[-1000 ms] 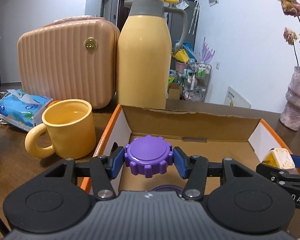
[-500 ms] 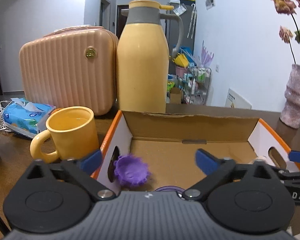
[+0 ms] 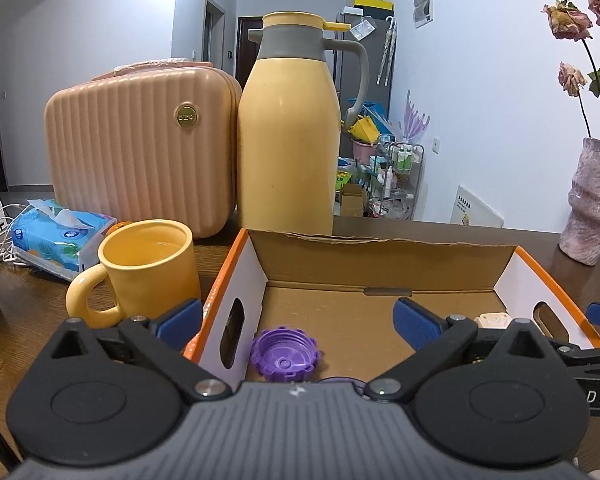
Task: Organize rigid objects
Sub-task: 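Open both tools to drop the purple cap and white plug into the box, then withdraw both tools from the box back toward the remaining objects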
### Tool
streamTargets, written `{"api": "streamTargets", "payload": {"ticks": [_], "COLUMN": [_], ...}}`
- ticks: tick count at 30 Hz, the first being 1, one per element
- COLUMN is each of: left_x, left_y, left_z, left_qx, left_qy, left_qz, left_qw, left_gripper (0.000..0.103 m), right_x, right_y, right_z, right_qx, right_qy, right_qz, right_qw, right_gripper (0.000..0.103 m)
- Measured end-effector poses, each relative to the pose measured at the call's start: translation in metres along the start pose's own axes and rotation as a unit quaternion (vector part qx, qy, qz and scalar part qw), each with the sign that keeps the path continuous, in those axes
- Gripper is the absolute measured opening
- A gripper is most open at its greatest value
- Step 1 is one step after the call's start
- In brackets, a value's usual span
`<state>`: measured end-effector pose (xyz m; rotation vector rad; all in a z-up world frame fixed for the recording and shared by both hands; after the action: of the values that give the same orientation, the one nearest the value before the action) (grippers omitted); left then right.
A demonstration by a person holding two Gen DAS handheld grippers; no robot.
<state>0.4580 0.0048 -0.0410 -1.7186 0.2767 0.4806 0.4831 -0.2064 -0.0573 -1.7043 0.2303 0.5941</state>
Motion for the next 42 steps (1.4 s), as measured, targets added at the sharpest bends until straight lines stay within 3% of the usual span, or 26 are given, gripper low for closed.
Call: {"api": "streamTargets", "payload": {"ticks": [22, 42], "left_x": [-0.021, -0.083], "left_y": [0.005, 0.033], "left_z": [0.003, 0.012], "left_qx": [0.004, 0.018], "left_qy": [-0.005, 0.007], "left_qz": [-0.015, -0.023], "left_qw": [0.9999, 0.9996], "left_gripper": [0.103, 0.103], "right_x": [-0.031, -0.102], "right_y": [0.008, 0.040], "right_z": [0.004, 0.017], "right_qx": [-0.007, -0.009], "right_qy": [0.007, 0.007], "right_qz": [-0.024, -0.061], "right_qw": [1.000, 0.998], "right_gripper": [0.101, 0.101]}}
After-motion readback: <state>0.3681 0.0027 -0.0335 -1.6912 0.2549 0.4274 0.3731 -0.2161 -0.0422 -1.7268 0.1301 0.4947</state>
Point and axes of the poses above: each gripper's, at about its wrist camera, not at the fingertips, and x roughly the way its jaws point, z to its left, y to its underside, the point moved 1 cm from there along x, roughly the way its jaws point, and after that the axes turned 7 degrees about -x, right-handed, at the moved point
